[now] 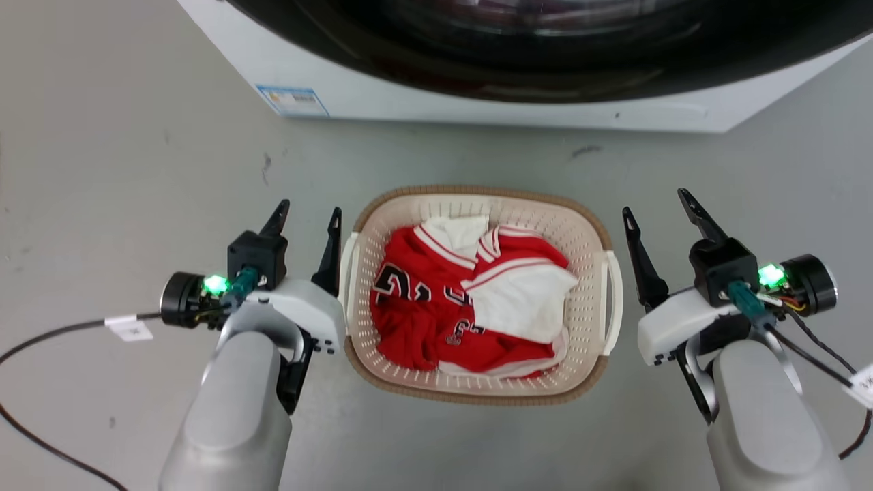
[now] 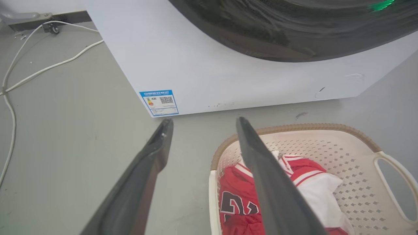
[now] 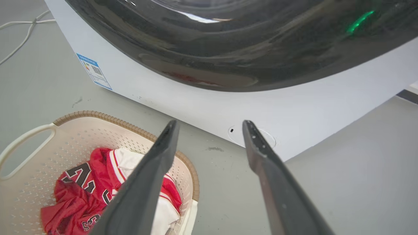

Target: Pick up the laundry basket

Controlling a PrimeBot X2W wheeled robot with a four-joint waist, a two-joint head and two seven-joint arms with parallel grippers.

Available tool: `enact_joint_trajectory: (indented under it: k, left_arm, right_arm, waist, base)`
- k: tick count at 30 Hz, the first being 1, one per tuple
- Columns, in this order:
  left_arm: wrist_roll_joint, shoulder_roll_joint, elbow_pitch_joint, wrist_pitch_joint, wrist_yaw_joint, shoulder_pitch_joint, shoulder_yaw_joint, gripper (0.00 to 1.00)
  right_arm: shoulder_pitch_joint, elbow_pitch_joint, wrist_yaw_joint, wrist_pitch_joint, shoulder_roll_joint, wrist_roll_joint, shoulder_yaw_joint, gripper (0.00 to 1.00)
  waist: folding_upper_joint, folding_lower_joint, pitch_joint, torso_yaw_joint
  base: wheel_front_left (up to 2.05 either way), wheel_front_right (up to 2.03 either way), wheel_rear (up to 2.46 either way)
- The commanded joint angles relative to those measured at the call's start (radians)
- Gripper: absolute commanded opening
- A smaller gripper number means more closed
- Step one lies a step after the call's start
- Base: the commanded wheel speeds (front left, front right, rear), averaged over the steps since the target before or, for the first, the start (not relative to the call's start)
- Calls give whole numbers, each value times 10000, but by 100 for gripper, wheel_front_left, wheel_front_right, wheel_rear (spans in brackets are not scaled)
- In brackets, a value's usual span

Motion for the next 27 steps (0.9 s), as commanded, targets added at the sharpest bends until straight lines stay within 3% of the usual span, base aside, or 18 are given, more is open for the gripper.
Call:
enact_joint_trajectory:
  k: [1,16,27]
  left_arm:
    - [-3,-1,68,-29,-55,-235,1,100]
    - [300,139,2689,-28,-186,-1845,-519,100]
    - [230,72,4306,-28,-129,-2607,-717,100]
  right_arm:
    - [-268,123,-7,-25,-2,7,-22,100]
    - [-1968,3163,-7,-25,3,-424,-324,100]
    - [-2462,4494,-7,-23,1,-149,-96,100]
  waist:
    - [0,-2,632,-51]
    - [0,-2,2319,-116]
    - [0,-2,3042,-180]
  base:
    - [0,0,0]
    - [0,0,0]
    - [0,0,0]
